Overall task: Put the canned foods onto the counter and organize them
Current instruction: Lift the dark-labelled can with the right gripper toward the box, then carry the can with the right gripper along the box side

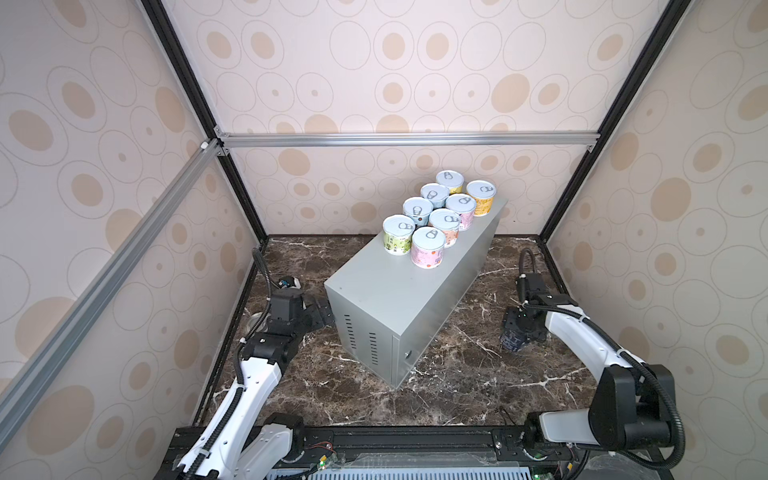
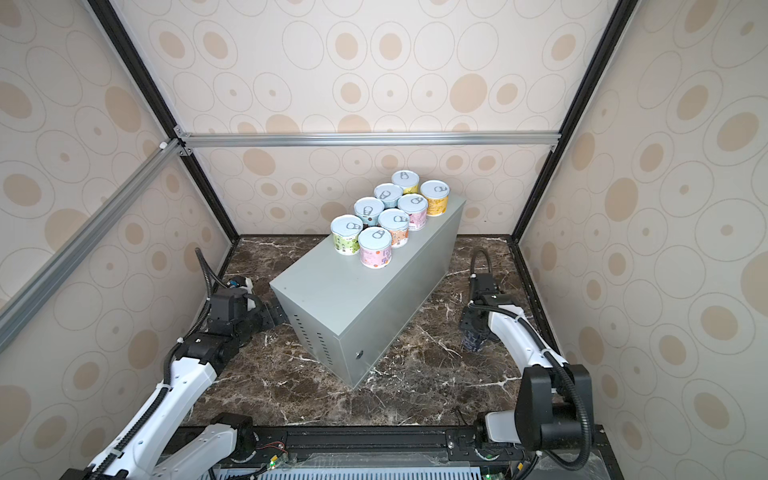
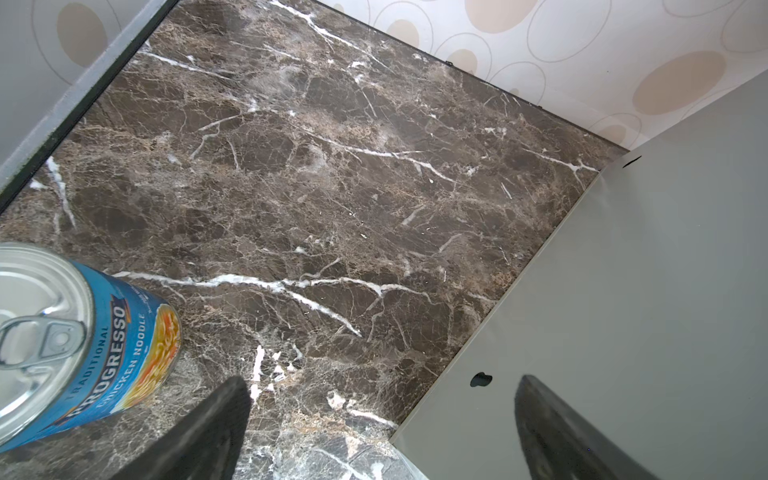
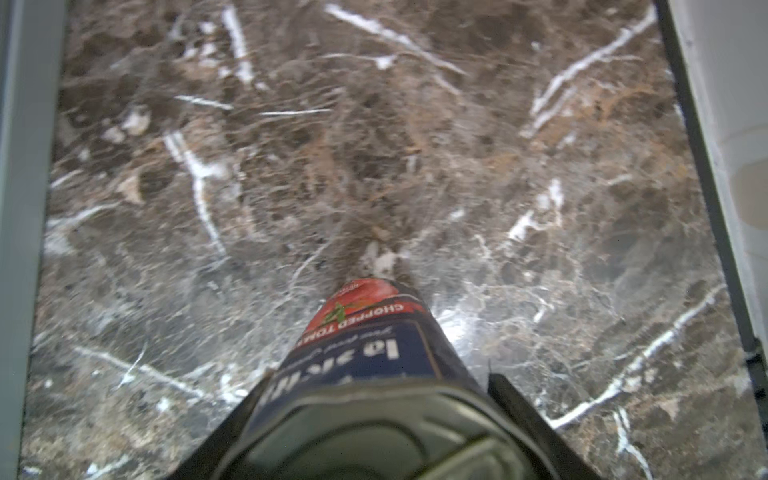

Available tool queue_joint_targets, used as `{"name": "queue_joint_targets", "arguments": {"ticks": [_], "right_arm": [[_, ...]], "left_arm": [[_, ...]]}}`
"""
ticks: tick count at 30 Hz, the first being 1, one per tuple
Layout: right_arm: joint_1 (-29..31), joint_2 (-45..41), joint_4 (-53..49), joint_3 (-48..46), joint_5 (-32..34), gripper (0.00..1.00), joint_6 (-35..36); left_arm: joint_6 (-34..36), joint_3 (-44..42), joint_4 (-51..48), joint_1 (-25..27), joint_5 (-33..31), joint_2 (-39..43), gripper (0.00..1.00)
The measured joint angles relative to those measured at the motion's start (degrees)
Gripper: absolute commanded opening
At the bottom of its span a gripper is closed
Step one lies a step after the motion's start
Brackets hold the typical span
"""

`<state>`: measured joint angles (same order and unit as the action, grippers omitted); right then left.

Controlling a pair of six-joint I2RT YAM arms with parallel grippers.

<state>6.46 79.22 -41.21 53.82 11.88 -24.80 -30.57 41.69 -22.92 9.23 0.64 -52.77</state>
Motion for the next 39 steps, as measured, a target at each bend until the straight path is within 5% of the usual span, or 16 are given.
{"name": "queue_joint_targets", "arguments": {"ticks": [11, 20, 31, 39], "right_arm": [[16.9, 4.3, 1.1, 1.8, 1.0, 0.50, -2.2], [18.4, 4.4, 3.0, 0.6, 1.2, 0.62, -3.3], [18.7, 4.3, 4.1, 0.6, 1.7, 0.95, -3.0], [20.7, -1.9, 7.8, -2.5, 4.2, 0.98, -2.5]], "left_arm": [[0.0, -0.2, 0.2, -0.5, 1.1, 0.0, 0.99], [0.0, -0.5, 0.7, -1.0, 2.1, 0.0, 0.99], [0.0, -0.9, 1.2, -1.2, 2.5, 0.0, 0.99], [0.0, -0.9, 1.4, -1.4, 2.7, 0.0, 0.99]]}}
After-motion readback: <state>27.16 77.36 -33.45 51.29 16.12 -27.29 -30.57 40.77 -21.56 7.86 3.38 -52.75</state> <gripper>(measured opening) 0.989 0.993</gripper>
